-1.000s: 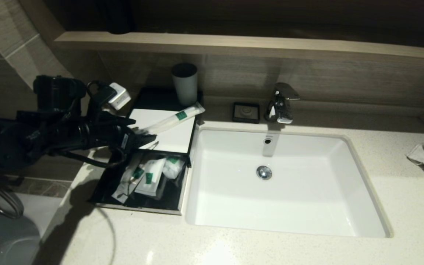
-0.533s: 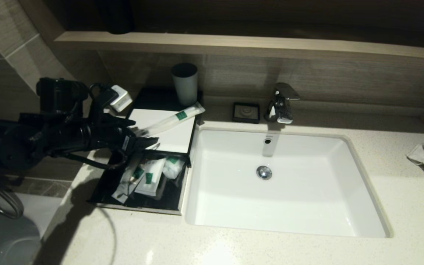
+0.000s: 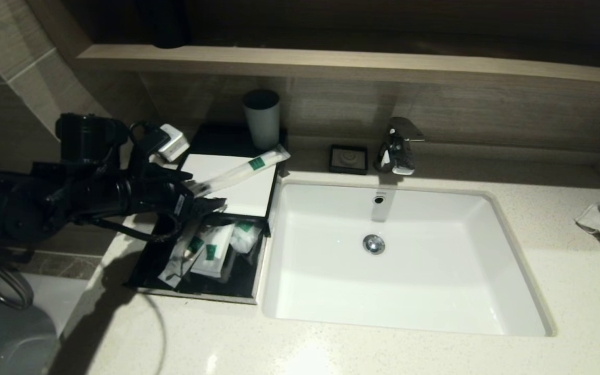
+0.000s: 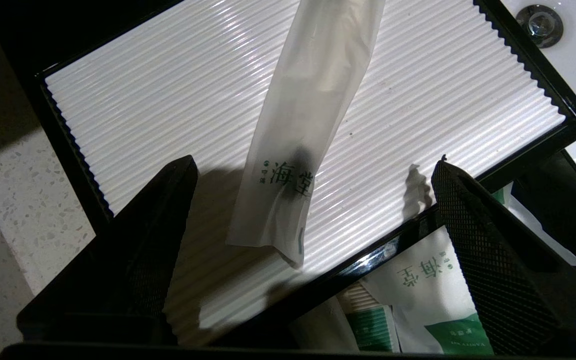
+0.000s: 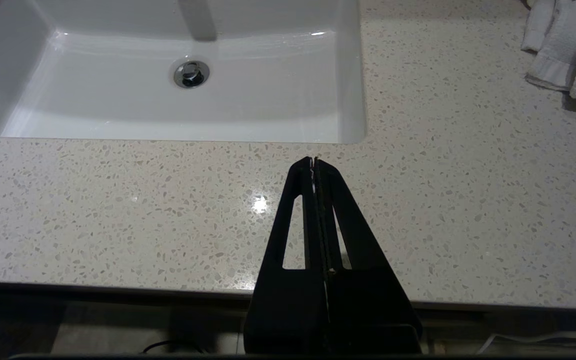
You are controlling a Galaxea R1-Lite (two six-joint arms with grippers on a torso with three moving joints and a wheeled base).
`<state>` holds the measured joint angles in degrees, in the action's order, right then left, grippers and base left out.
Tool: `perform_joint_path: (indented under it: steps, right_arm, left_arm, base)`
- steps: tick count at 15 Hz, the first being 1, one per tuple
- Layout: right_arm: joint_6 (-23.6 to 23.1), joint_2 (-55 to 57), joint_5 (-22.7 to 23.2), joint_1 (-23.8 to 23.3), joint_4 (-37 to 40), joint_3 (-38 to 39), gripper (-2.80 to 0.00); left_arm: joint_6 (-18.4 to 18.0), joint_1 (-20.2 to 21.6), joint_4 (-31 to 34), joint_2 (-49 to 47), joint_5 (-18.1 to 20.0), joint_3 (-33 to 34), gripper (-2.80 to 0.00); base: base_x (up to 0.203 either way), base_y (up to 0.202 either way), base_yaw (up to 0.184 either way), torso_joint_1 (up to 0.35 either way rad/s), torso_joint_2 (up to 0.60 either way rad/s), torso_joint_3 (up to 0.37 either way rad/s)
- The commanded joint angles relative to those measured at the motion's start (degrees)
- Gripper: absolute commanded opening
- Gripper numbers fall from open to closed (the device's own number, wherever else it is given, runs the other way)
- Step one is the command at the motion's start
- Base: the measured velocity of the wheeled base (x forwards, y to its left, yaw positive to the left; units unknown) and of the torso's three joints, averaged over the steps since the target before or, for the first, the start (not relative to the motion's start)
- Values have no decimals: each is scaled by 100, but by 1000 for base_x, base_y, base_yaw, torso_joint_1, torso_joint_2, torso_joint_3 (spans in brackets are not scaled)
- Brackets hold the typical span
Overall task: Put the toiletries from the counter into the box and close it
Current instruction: Pick up the bathroom toiletry
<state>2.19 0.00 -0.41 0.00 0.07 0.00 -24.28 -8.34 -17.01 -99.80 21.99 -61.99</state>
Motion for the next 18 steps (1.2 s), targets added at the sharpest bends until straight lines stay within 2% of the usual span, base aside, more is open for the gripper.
perform_joint_path:
  steps: [1, 16, 17, 18]
  right_arm:
    - [0, 5, -3, 0, -3, 0, -280]
    - [0, 9, -3, 0, 0, 0, -280]
    - [0, 0, -3, 0, 1, 0, -280]
    - [0, 0, -3, 0, 1, 0, -280]
  left_arm:
    - [-15, -1, -13, -45, 24, -3, 0]
    - [38, -1, -141, -149, -28, -46, 0]
    - [41, -1, -261, -170, -28, -13, -280]
    - [42, -1, -404, -201, -28, 6, -280]
  base:
    - [0, 0, 0, 0, 0, 0]
    - [0, 0, 0, 0, 0, 0]
    - [0, 0, 0, 0, 0, 0]
    - [0, 0, 0, 0, 0, 0]
